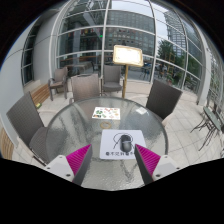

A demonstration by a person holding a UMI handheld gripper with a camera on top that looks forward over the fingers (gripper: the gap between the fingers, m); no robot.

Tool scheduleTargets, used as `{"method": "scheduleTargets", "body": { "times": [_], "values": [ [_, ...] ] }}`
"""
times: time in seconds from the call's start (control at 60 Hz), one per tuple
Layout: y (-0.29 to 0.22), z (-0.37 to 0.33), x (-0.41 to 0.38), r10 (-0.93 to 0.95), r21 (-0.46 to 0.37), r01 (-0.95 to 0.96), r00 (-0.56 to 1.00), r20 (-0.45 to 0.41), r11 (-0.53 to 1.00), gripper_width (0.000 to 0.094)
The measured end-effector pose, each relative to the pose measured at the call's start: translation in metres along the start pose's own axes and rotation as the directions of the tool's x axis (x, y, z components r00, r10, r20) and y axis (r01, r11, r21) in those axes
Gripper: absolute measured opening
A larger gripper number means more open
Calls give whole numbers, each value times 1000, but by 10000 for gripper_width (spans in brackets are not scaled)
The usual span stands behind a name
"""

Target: Arrange mouse

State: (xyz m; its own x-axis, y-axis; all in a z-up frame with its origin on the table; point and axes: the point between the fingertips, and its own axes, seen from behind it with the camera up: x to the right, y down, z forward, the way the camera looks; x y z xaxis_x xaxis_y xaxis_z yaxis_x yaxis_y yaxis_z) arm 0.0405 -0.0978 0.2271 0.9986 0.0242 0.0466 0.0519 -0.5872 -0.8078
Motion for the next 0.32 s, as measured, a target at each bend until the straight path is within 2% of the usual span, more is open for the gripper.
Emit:
{"method": "scheduleTargets", "body": {
  "times": [0.317],
  "values": [
    [7, -14, -24, -14, 7, 14, 1000, 21, 1000, 857]
  ]
}}
